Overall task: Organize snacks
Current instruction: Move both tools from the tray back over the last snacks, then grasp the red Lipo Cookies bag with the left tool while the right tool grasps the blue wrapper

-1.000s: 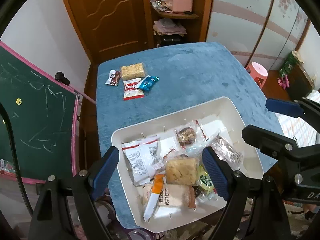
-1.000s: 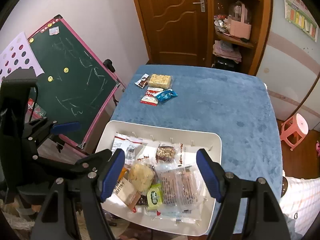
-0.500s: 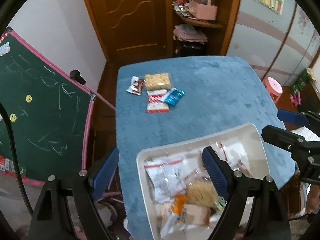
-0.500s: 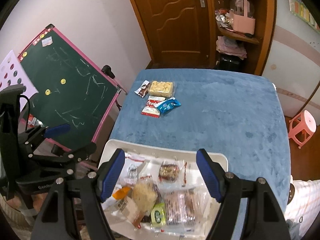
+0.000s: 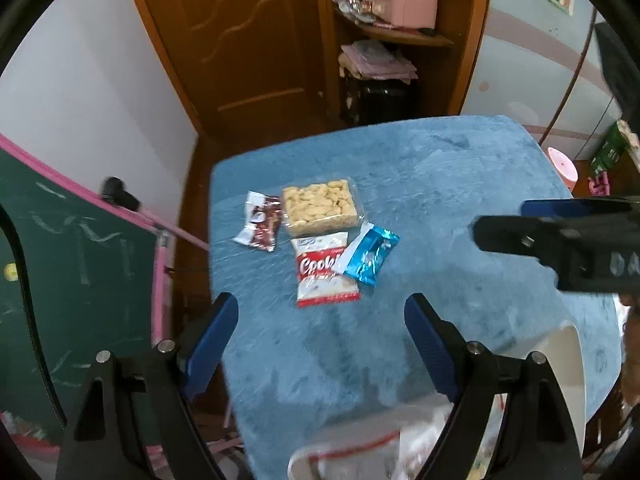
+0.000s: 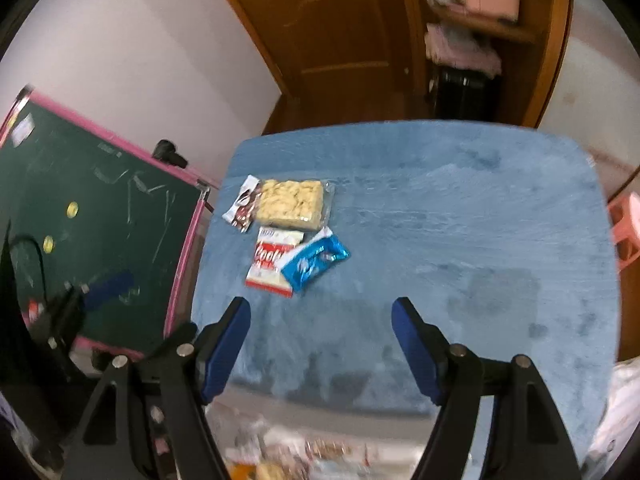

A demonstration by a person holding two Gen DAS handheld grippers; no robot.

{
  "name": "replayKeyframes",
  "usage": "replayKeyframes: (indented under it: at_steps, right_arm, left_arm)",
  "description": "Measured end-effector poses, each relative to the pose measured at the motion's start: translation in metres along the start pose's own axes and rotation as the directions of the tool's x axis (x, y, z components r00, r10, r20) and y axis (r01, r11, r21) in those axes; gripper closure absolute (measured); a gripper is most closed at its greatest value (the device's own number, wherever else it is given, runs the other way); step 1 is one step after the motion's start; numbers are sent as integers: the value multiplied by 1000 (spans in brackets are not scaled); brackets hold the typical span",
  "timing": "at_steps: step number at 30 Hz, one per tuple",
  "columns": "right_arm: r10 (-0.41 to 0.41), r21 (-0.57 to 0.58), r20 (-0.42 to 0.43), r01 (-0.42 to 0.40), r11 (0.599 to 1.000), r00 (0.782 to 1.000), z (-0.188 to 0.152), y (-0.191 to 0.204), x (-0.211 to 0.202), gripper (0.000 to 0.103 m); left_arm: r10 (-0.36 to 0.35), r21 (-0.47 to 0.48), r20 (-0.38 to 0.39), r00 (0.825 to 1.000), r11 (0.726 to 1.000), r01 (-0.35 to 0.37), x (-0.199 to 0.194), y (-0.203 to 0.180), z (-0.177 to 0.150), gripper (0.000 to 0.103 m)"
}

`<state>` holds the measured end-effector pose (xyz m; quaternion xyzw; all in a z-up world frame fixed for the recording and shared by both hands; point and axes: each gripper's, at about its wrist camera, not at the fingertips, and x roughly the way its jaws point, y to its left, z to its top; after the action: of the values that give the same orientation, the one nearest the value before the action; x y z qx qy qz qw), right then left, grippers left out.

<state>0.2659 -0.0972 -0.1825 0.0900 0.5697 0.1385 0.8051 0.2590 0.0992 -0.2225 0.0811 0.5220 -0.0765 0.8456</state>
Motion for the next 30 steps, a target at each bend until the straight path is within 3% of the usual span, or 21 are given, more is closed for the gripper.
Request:
replayKeyframes:
  at_steps: [6,12,16,20,22,30]
  right_arm:
    - [61,132,-110,-46,990,992,30,-22,85,40]
    - [128,233,-223,-75,970,966,26,-32,145,43]
    - [168,276,-248,-96,956,954,20,-31,161,43]
    - [169,266,-226,-106,958,959,24,-23,164,46]
    - [171,243,-228,-115,963,959,25,-17,167,71]
    - [96,235,-183,-51,971,978,27,-37,151,72]
  left_arm:
    - [-16,-37,-85,996,999,13,81,9,15,19]
    - [-10,-55,-129,992,998,2,122,16,10,19]
    - [-16,-61,-126,992,998,8,130,18,11,19]
    - [-27,-78,-120,992,997,17,133,19,13,19]
    - [-25,-81,-127,992,997,15,135,17,14,19]
    - [-28,-78,-145,989,997,17,147,10,17,19]
